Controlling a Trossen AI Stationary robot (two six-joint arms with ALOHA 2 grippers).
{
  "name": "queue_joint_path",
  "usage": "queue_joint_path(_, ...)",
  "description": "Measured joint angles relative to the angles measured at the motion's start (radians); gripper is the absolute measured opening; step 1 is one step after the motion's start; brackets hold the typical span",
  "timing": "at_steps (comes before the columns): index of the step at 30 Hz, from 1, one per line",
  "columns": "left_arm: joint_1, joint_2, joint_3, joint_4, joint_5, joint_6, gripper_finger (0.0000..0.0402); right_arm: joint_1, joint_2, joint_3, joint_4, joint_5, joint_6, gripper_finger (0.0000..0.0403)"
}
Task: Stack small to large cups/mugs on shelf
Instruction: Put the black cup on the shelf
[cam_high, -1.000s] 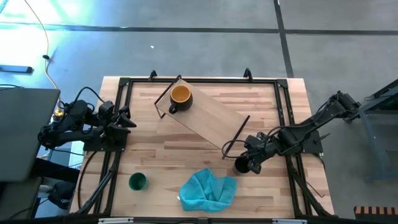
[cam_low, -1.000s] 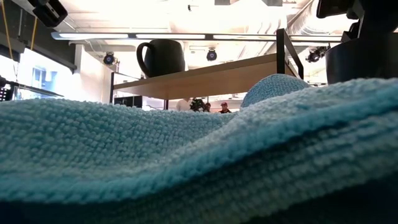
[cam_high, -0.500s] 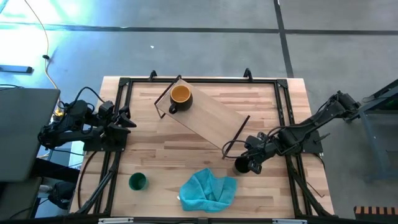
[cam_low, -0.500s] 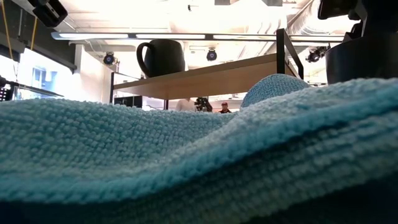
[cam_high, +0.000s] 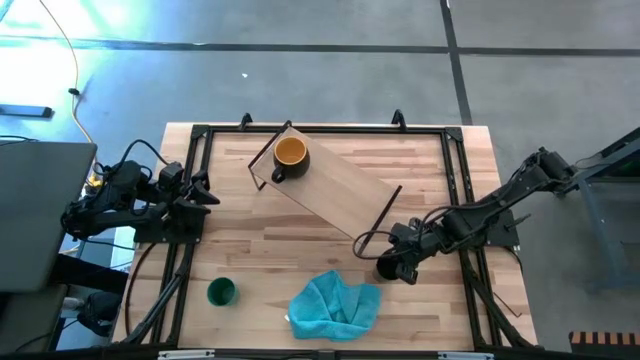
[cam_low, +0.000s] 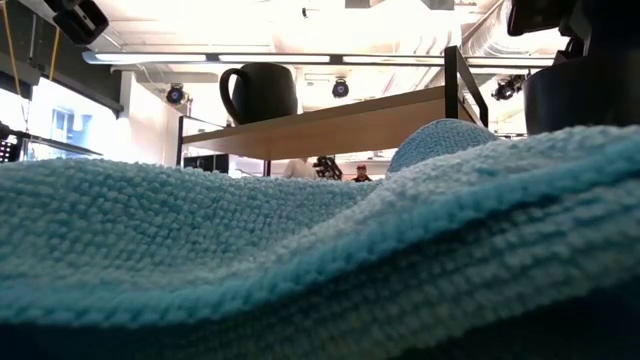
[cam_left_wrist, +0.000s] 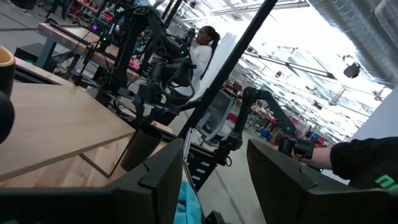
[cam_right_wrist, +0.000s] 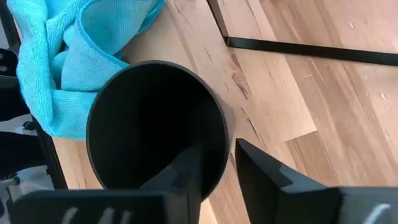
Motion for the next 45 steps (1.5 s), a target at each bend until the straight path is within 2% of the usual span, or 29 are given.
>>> queue_joint_path(9,0.000,0.000,0.000,0.000,-0.009,0.000,0.0166,0.000,0.000,0.000,0.001,-0.001,0.046,0.0006)
queue_joint_path(17,0.000,0.000,0.000,0.000,-0.009,0.000,0.0166,0.000,-0.001,0.025,-0.024,-0.006,0.095,0.0002)
queue_joint_path(31,0.000,0.000,0.000,0.000,-0.009,0.002,0.0166,0.000,-0.001,0.258,-0.269,0.020,0.086,0.0001)
queue_joint_path(45,0.000,0.000,0.000,0.000,-0.009,0.004,0.0166,-0.013,-0.002,0.367,-0.393,0.033,0.094,0.0000)
